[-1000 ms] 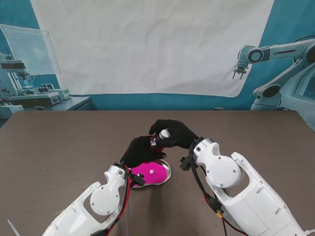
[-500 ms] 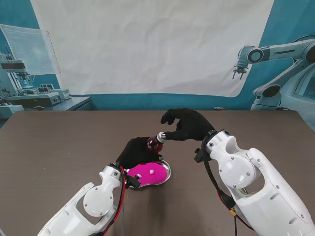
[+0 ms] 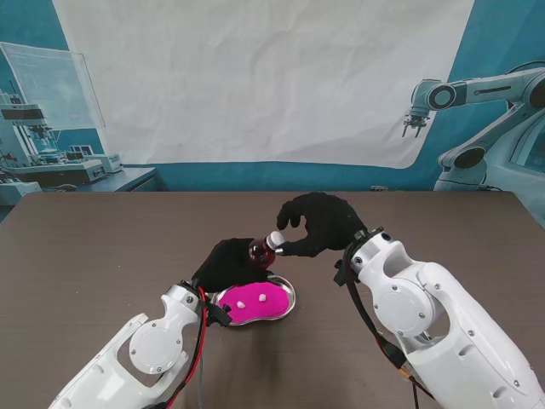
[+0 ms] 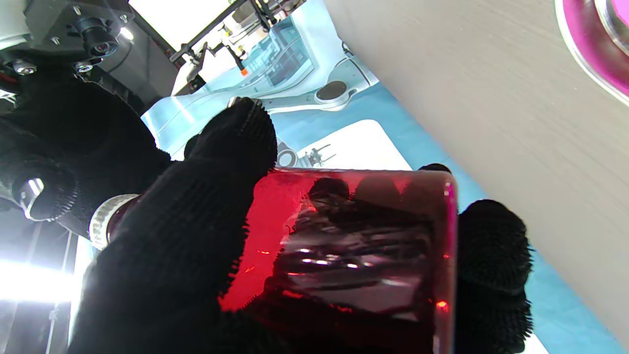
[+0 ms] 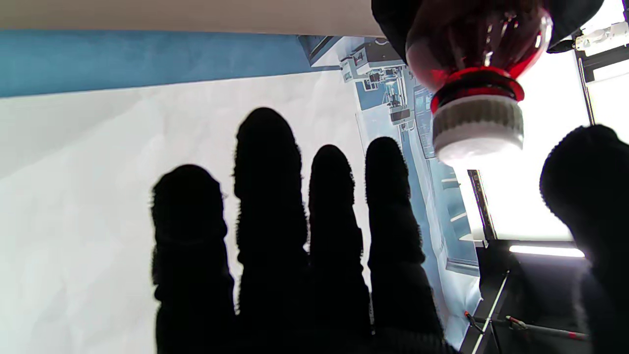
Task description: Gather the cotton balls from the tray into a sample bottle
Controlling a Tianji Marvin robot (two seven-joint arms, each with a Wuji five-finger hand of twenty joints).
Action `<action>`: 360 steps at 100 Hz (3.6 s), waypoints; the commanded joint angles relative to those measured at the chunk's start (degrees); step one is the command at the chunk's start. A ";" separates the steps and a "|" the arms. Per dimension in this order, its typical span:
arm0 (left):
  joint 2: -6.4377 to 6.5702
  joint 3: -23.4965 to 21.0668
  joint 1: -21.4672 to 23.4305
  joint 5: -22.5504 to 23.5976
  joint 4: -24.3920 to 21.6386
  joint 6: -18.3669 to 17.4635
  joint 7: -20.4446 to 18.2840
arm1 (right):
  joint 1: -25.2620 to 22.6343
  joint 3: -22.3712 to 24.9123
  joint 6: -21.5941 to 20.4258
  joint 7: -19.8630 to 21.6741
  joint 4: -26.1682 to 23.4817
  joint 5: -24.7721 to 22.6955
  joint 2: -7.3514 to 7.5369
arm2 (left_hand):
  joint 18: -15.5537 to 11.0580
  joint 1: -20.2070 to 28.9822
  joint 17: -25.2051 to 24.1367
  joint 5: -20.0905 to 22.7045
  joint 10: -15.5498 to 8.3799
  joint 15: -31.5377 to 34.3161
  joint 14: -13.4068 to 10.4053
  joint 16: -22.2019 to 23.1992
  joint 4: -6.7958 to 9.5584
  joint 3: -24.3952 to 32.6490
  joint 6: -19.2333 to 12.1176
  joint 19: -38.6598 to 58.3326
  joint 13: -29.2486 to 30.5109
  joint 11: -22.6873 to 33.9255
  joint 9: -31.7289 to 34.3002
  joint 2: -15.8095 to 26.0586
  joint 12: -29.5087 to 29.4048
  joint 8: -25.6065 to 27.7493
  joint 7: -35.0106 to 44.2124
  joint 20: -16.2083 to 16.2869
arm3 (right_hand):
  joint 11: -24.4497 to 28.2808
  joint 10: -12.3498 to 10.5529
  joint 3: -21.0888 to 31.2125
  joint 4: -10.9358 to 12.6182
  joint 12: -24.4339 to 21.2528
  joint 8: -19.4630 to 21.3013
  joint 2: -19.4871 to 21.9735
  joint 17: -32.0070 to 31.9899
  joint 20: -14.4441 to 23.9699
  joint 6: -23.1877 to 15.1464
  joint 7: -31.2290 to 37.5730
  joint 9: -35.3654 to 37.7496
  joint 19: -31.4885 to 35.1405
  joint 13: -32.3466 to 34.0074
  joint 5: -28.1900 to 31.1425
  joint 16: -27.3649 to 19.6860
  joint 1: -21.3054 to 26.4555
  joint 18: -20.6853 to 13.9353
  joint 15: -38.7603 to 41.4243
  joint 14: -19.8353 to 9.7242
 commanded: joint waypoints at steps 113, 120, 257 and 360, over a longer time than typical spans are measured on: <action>0.38 -0.49 0.76 -0.21 -1.36 -0.08 -2.38 | -0.17 -1.66 -1.74 -3.81 1.03 -4.94 -0.87 | -6.39 16.20 -2.24 8.31 -2.55 9.68 1.22 3.39 0.67 20.42 -8.37 6.94 3.30 2.66 4.74 25.78 2.11 0.47 18.25 3.51 | 11.37 -4.75 1.27 1.23 12.46 0.56 2.73 5.79 4.22 -6.08 3.34 5.00 11.81 7.39 11.85 6.08 2.19 -3.60 17.82 -4.67; 0.39 -0.50 0.78 -0.21 -1.42 -0.02 -2.41 | 0.00 -2.02 -2.32 -4.42 1.29 -5.29 -0.91 | -6.38 16.19 -2.24 8.31 -2.55 9.67 1.21 3.40 0.67 20.42 -8.37 6.92 3.28 2.64 4.77 25.77 2.12 0.46 18.22 3.52 | 11.26 -5.38 4.15 -9.37 14.52 -11.17 -3.15 6.33 3.47 -8.74 12.66 6.53 12.42 8.37 11.43 5.95 9.98 -3.47 18.71 -5.52; 0.12 -0.12 1.08 -1.37 -1.91 1.05 -2.06 | 0.47 -1.51 -7.03 -5.63 2.80 -3.00 -1.17 | -5.93 16.16 -2.52 8.56 -2.35 9.62 1.55 3.54 0.65 20.67 -8.24 6.56 3.32 2.57 4.96 25.58 2.42 0.52 17.87 3.89 | 13.10 -7.66 15.88 -1.28 17.16 0.94 -27.23 9.73 4.21 -3.89 -1.98 6.13 15.80 9.60 4.20 8.10 11.66 -5.78 23.75 -8.87; -0.11 0.60 0.94 -1.62 -1.66 0.71 -1.42 | 1.30 -2.48 -4.46 -2.35 1.45 -4.09 -0.64 | -5.86 16.05 -2.43 8.52 -2.37 9.70 1.49 3.55 0.67 20.85 -8.23 6.49 3.38 2.59 5.08 25.57 2.41 0.66 18.04 4.06 | 6.66 -6.54 5.32 -9.94 12.22 -13.31 -5.88 13.73 6.81 -5.53 18.22 18.50 19.72 9.45 14.18 11.04 14.39 -2.72 30.71 -6.58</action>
